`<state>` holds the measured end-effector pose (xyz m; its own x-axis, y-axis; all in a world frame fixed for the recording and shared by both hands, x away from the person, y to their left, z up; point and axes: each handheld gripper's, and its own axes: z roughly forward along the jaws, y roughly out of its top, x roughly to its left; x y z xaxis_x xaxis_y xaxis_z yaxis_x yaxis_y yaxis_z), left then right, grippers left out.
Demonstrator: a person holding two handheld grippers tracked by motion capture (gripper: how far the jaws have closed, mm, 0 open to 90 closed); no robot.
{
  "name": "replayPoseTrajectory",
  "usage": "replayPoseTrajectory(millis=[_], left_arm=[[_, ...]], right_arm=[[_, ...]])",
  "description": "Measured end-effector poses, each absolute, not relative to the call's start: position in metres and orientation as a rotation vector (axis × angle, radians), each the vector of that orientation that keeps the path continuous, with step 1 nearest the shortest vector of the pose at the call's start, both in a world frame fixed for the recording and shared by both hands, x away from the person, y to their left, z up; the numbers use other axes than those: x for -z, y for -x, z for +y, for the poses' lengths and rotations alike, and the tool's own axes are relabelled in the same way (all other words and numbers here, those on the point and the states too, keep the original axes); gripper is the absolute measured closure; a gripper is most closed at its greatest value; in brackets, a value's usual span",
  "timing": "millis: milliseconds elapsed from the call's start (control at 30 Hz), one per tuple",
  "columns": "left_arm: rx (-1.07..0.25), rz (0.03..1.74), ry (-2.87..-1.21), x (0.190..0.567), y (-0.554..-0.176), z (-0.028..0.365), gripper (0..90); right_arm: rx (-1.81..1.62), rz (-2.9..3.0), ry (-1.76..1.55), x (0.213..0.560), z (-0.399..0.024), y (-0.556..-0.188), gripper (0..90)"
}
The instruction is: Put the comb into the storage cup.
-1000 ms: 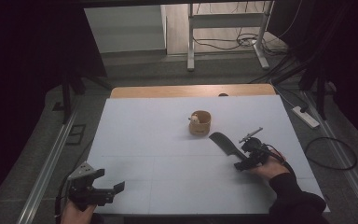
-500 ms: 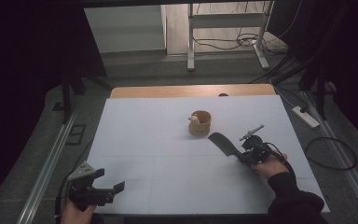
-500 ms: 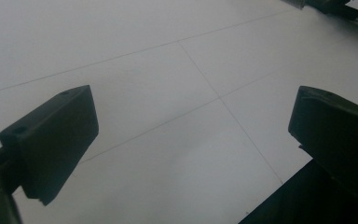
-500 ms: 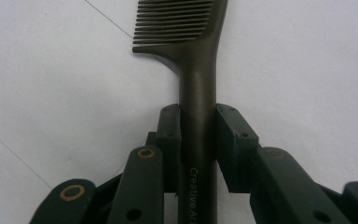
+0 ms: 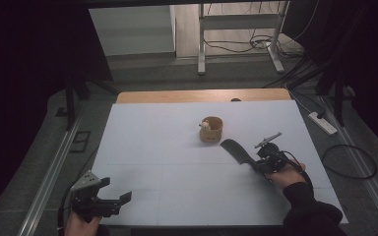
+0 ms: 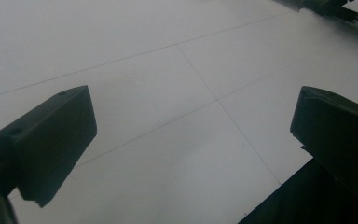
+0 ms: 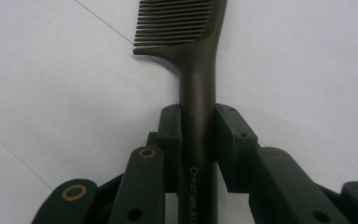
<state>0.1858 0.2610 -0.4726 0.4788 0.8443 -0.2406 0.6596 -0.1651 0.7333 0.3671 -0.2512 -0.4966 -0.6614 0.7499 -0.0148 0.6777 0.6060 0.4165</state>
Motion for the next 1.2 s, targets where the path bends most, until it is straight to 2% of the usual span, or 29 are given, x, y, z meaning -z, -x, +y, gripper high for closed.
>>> replayPoseTrajectory(millis=[633,1200], left_arm=[[-0.251,1.179,-1.886,0.462,-0.197,0.246,0.0],[-0.248,1.127,-1.904,0.445,-0.236,0.229,0.0]], right_arm=[[-0.722,2.582,-1.166,0.478,-0.260,-0.349,72.3],[-0.866,2.532,-1.113,0.461,-0.263,-0.335,72.3]])
